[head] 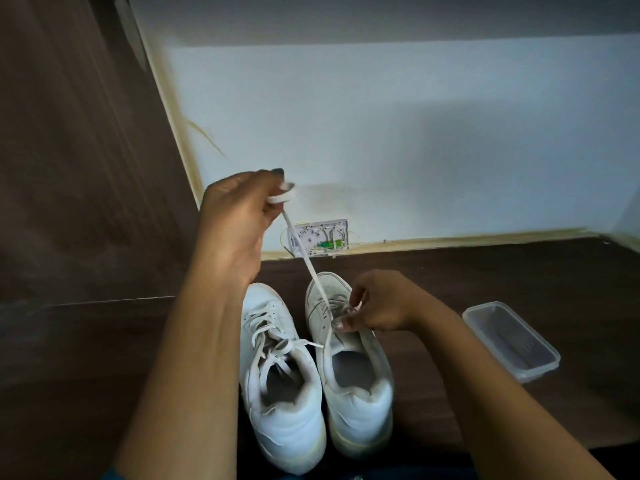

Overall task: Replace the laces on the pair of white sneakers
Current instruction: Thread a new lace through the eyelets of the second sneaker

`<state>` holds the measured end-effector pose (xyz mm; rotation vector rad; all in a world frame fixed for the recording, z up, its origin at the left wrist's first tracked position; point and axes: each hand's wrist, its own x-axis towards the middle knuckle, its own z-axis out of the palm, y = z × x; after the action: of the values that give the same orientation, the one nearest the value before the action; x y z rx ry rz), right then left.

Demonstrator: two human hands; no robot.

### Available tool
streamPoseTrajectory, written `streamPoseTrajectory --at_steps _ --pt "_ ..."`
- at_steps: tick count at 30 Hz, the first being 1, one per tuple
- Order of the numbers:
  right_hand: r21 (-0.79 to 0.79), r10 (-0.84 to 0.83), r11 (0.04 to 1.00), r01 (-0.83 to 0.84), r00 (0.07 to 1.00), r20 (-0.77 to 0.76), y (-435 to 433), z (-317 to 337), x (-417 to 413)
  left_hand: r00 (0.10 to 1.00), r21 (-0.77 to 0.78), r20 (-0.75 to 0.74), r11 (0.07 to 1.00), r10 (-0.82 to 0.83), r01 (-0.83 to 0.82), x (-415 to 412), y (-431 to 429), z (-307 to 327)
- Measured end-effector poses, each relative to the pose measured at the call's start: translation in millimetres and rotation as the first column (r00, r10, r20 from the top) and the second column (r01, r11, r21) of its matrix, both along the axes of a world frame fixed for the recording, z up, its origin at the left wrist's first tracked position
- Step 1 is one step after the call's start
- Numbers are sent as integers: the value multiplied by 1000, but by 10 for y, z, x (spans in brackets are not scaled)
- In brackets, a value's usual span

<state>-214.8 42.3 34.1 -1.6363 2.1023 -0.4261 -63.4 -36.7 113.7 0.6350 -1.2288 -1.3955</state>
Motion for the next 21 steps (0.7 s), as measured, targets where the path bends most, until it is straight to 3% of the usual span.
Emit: streamPoseTrajectory --at_steps 2,3,6,10,15,18,21 --pt "-4 -2 1000 2 999 47 -18 -3 -12 979 151 -179 981 -94 122 -3 32 20" --pt "8 -11 1000 10 997 76 -20 1 -15 977 184 -191 974 -94 129 -15 44 4" --pt "22 -70 997 69 996 62 -26 -19 -9 996 152 -56 985 -75 82 -49 36 -80" --pt "26 -174 985 172 983 67 -54 -36 -4 955 121 211 975 -209 187 -85 66 -157" --pt "25 -259 965 259 943 208 -56 -53 -10 918 -38 375 988 -127 152 -88 98 -228" --pt "36 -264 964 263 935 238 -60 -54 -4 940 -93 338 992 -53 90 -21 39 -191" --pt "54 -278 960 274 923 265 -57 -51 -3 989 -67 114 992 -96 104 94 -11 -90"
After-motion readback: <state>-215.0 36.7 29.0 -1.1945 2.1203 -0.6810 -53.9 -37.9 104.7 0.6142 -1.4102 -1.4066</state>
